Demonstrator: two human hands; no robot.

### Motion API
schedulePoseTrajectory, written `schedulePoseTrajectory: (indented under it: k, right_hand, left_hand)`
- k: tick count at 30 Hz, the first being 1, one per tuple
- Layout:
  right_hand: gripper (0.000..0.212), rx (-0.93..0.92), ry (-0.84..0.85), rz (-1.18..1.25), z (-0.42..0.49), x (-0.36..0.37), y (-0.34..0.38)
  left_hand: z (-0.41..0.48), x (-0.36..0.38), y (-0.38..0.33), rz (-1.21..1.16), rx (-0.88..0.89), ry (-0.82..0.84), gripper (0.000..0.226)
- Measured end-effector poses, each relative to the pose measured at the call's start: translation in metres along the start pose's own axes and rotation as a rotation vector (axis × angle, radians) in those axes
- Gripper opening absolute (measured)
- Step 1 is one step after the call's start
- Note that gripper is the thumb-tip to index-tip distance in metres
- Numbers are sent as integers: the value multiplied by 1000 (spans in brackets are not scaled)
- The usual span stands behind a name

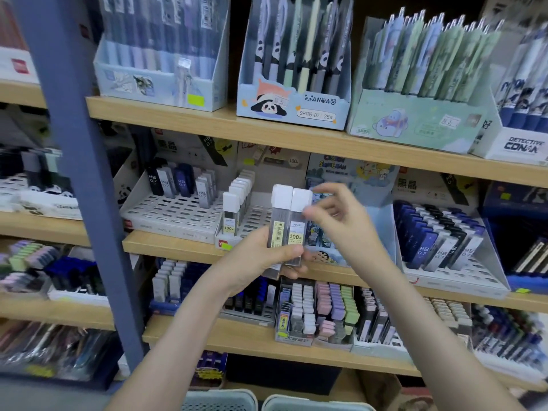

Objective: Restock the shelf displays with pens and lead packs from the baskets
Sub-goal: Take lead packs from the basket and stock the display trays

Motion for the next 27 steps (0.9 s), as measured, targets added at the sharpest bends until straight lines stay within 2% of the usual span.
schedulePoseTrajectory:
  k: [2,3,6,9,13,15,16,19,27]
  right_hand:
    - [24,73,148,5,-4,21,4]
    - [20,94,165,37,-4,27,6]
    - [13,163,85,203,2,34,10]
    - [7,192,-63,265,13,39,13]
    - [12,164,-115,115,36,59,9]
    - [7,175,-125,18,51,71,5]
    - [5,200,-130,-42,59,76,2]
    - [18,279,-162,-162,78,91,-11]
    - [17,399,-180,-171,100,108,-36]
  left_hand:
    - [-8,-6,-2,20,-14,22,20]
    - [-13,-10,-2,33,-21,21,19]
    - [-24,-34,-3,46,-5,-59,11]
    - [-31,-71,-4,47,34,-226,8]
    - [-36,-110,-9,-20,110,-373,3]
    - [-35,-121,-13,-23,143,-408,5]
    - [-34,-125,-14,-25,155,-411,6]
    - [-30,-133,-15,-29,179,-383,7]
    - [-21,-140,-10,-25,206,-365,10]
Point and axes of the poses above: each hand's wrist, its own z-axis towards the middle knuckle, its own x-axis out of the palm, y = z × x, the point moved 2 cm from there along z, towards the middle knuckle, and after that the axes turned 3 degrees about -y, right-handed, at the moved point
